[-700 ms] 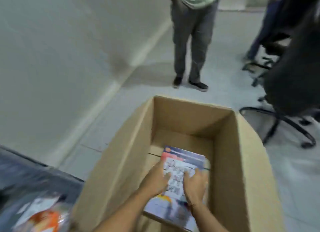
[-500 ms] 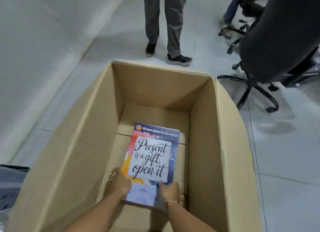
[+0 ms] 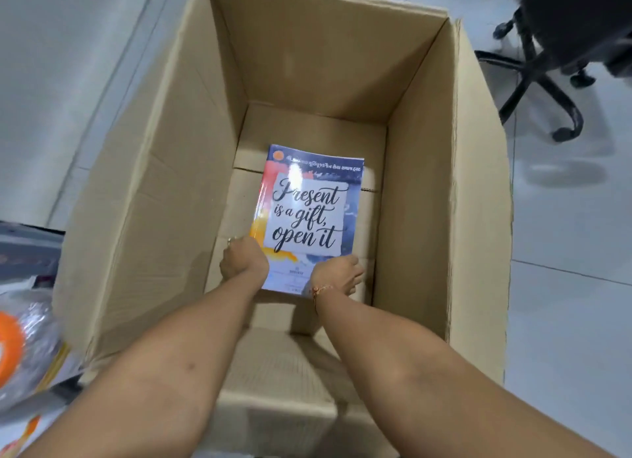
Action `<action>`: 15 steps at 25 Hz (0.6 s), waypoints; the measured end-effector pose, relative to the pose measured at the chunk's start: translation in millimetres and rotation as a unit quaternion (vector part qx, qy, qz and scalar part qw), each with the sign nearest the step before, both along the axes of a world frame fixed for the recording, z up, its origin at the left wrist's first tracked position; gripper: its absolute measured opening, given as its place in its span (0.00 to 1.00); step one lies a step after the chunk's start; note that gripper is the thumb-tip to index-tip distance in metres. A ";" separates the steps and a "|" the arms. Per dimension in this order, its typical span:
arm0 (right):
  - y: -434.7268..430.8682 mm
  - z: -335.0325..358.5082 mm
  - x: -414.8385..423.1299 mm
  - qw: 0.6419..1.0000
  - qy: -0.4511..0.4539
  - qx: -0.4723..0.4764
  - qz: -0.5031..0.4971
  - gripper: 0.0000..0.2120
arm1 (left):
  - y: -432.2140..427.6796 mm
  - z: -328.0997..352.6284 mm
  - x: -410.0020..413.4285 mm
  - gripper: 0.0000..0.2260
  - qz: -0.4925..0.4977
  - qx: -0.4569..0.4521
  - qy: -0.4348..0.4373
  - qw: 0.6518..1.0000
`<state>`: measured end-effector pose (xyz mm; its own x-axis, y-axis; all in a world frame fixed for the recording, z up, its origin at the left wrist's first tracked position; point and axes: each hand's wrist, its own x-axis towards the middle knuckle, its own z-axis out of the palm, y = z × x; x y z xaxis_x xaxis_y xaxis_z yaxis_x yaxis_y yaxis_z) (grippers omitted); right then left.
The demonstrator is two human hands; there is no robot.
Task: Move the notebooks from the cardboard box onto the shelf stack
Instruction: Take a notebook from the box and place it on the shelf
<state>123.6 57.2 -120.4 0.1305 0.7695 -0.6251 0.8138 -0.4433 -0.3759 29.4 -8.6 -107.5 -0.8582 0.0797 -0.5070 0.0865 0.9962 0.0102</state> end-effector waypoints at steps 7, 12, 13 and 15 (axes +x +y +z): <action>-18.8 116.9 -19.6 0.958 0.251 0.135 -0.030 0.18 | -38.2 134.3 -15.0 0.11 -0.084 0.185 0.155 0.967; -85.5 263.4 -48.9 0.771 0.561 0.300 0.037 0.14 | -148.3 280.4 14.9 0.18 -0.063 0.354 0.496 0.791; -111.8 301.5 -58.0 0.716 0.627 0.300 0.058 0.18 | -178.0 315.8 23.5 0.18 -0.050 0.363 0.577 0.730; -167.2 370.4 -68.6 0.610 0.730 0.286 0.115 0.23 | -239.1 382.0 43.6 0.19 -0.007 0.331 0.693 0.640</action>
<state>55.0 -110.1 250.0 -0.3963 0.8096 0.4329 -0.5580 0.1621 -0.8139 73.1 -247.7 274.5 -0.4438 -0.1032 0.8902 0.4786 0.8125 0.3328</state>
